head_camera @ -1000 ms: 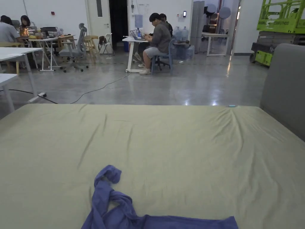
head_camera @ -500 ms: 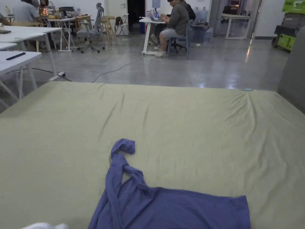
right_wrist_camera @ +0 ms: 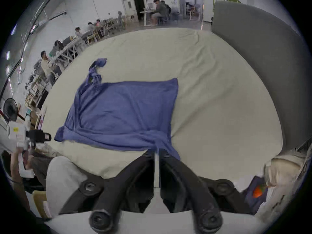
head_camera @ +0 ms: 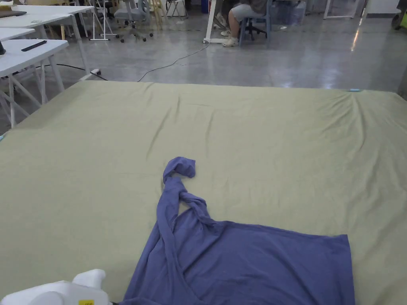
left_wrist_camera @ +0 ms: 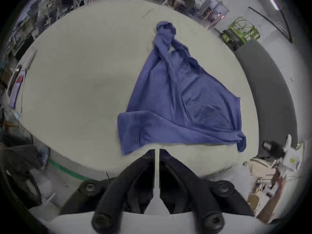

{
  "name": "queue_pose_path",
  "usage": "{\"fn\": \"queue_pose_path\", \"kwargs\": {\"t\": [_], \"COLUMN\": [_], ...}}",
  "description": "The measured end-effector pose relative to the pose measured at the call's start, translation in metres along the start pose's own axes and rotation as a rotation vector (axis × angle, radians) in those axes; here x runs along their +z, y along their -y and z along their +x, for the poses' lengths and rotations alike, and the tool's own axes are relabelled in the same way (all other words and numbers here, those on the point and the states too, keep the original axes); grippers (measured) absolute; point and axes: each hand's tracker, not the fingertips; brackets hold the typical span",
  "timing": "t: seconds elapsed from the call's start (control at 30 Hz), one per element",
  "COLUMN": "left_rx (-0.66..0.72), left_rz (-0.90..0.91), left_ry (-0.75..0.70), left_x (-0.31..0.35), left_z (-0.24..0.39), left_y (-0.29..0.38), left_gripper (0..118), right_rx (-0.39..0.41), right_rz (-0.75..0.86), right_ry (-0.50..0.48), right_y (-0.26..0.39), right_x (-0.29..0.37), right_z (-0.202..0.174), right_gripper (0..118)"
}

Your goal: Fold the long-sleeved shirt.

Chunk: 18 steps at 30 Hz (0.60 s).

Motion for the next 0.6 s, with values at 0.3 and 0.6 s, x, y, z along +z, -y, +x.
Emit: {"fn": "queue_pose_path", "kwargs": {"t": [0.3, 0.6], "left_rx": [0.034, -0.013], "left_rz": [0.114, -0.019], "left_ry": [-0.014, -0.253], "left_x": [-0.08, -0.18], "left_z": [0.039, 0.036], "left_y": [-0.213, -0.281], "left_gripper": [118, 72], "right_rx": [-0.145, -0.164], "right_rz": [0.015, -0.021], "right_ry": [-0.17, -0.08], "right_y": [0.007, 0.008], "right_x": [-0.001, -0.003], "right_z": [-0.005, 0.009], "right_gripper": [2, 2]}}
